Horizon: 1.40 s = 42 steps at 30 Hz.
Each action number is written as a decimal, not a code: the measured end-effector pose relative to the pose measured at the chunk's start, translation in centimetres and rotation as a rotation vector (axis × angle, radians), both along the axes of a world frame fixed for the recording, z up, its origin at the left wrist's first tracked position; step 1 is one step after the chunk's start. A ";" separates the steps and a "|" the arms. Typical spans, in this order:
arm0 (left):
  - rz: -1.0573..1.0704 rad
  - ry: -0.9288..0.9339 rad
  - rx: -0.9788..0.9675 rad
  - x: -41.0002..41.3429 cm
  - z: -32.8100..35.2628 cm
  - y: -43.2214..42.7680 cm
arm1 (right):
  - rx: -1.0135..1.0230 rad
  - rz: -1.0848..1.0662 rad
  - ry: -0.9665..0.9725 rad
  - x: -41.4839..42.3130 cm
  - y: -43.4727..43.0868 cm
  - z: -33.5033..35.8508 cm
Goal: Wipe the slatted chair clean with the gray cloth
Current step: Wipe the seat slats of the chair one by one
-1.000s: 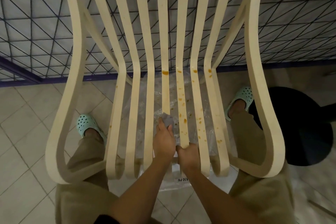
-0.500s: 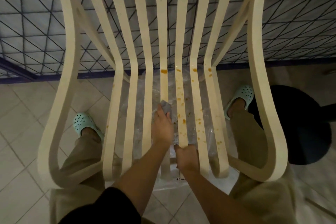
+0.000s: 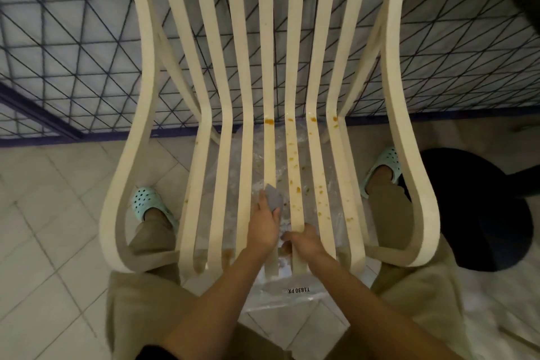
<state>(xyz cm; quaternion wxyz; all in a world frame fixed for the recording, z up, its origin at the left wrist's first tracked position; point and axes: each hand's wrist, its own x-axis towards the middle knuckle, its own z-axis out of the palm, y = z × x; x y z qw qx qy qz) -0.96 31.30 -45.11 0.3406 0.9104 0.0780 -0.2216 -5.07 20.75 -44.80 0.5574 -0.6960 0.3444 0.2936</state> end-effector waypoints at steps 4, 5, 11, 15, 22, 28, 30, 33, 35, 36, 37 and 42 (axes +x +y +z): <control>0.005 -0.026 -0.041 -3.1 0.2 0.4 | -0.045 0.185 -0.027 -0.7 -0.9 0.8; 0.009 -0.036 -0.057 -3.7 0.3 0.4 | -0.077 0.228 -0.059 -1.0 -1.3 1.5; 0.034 -0.023 -0.087 -4.0 1.0 0.7 | -0.200 0.329 -0.129 -1.4 -1.8 3.7; 0.028 0.008 -0.021 -2.7 1.0 1.0 | -0.516 0.529 -0.308 -1.6 -0.5 5.7; 0.344 0.087 -0.347 1.0 1.7 1.1 | -0.288 0.540 -0.604 -2.1 2.8 6.1; 0.369 0.143 -0.469 4.3 2.0 2.4 | -0.348 0.578 -0.550 1.2 4.1 4.2; 0.285 0.073 -0.436 4.7 2.2 3.2 | -0.377 0.588 -0.517 2.1 4.7 4.1; 0.221 0.022 -0.424 5.1 2.6 4.5 | -0.519 0.625 -0.467 3.9 5.4 4.1; 0.159 -0.053 -0.351 5.3 2.3 5.5 | -0.640 0.678 -0.444 5.3 5.6 4.0; 0.118 -0.099 -0.303 5.4 2.1 5.8 | -0.670 0.703 -0.430 6.0 5.6 3.9; 0.082 -0.143 -0.262 5.4 2.0 6.0 | -0.678 0.720 -0.418 6.6 5.6 3.7; 0.075 -0.319 -0.115 6.6 1.1 7.0 | -0.593 0.673 -0.415 8.5 5.6 1.6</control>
